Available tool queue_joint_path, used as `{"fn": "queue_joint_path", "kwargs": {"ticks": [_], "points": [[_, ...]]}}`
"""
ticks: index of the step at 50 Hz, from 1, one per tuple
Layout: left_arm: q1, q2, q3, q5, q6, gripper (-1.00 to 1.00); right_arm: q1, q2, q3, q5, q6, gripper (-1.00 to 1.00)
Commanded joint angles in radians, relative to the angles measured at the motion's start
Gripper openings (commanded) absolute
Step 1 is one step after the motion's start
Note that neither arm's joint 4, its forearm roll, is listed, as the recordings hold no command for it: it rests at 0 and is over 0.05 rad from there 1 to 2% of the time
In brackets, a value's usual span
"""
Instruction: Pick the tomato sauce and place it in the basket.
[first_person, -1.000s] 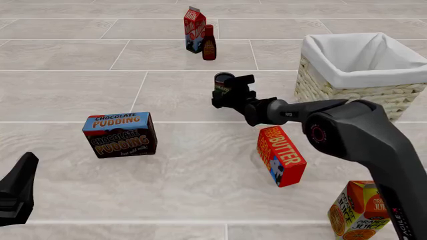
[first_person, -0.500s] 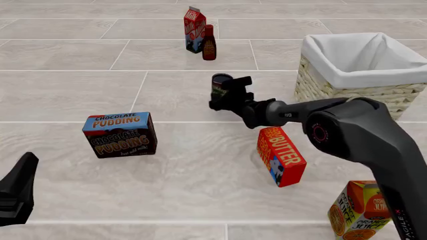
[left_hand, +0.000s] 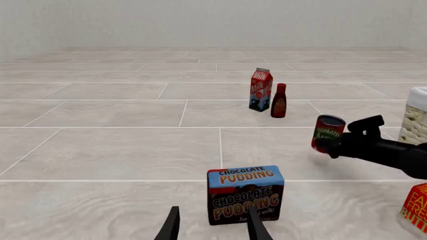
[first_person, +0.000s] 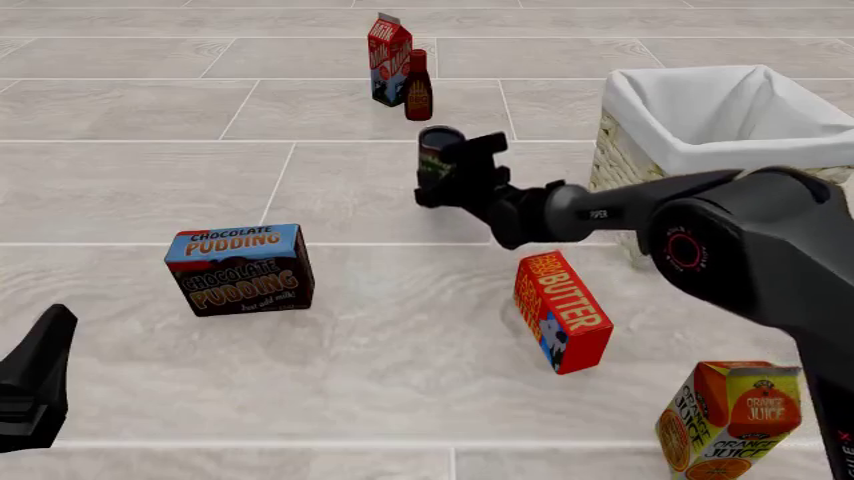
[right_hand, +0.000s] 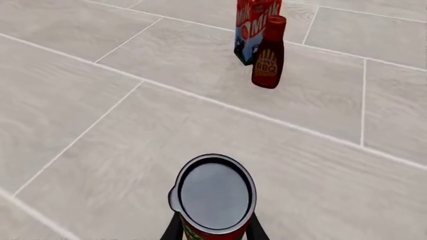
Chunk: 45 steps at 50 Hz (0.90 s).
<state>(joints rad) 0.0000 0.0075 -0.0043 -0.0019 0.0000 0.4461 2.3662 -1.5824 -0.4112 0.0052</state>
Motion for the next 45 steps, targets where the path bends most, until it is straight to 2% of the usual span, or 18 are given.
{"fn": "queue_joint_path", "kwargs": {"ticks": [1,18,32,45], "points": [[0.000,0.000,0.000,0.000,0.000,1.00,0.012,-0.075,0.056,-0.011,0.011,-1.00],[0.000,0.000,0.000,0.000,0.000,1.00,0.009,-0.257,0.206,-0.034,-0.034,-1.00],[0.000,0.000,0.000,0.000,0.000,1.00,-0.019,-0.369,0.320,-0.065,-0.028,-1.00],[0.000,0.000,0.000,0.000,0.000,1.00,-0.036,-0.446,0.380,-0.062,-0.038,-1.00]]}}
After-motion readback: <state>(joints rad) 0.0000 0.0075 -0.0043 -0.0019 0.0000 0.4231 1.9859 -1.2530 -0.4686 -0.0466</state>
